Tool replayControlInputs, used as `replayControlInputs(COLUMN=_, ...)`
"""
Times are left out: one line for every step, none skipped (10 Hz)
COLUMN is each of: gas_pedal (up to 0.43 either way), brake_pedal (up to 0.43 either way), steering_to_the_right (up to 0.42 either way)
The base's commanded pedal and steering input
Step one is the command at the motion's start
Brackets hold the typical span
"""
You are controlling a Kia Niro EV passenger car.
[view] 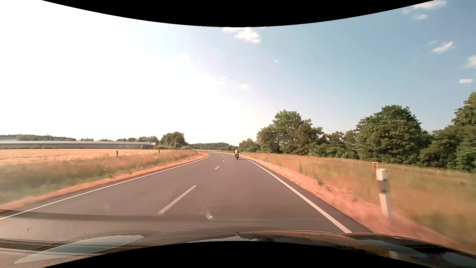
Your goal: Follow the waypoints while adhering to traffic rules and regulations
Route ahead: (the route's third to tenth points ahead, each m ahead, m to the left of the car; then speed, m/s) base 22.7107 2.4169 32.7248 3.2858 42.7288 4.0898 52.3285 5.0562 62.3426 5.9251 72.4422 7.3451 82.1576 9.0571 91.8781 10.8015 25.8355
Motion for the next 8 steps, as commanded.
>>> replayControlInputs(gas_pedal=0.13, brake_pedal=0.0, steering_to_the_right=-0.012)
replayControlInputs(gas_pedal=0.13, brake_pedal=0.0, steering_to_the_right=-0.012)
replayControlInputs(gas_pedal=0.13, brake_pedal=0.0, steering_to_the_right=-0.013)
replayControlInputs(gas_pedal=0.13, brake_pedal=0.0, steering_to_the_right=-0.013)
replayControlInputs(gas_pedal=0.13, brake_pedal=0.0, steering_to_the_right=-0.013)
replayControlInputs(gas_pedal=0.13, brake_pedal=0.0, steering_to_the_right=-0.012)
replayControlInputs(gas_pedal=0.13, brake_pedal=0.0, steering_to_the_right=-0.013)
replayControlInputs(gas_pedal=0.13, brake_pedal=0.0, steering_to_the_right=-0.013)
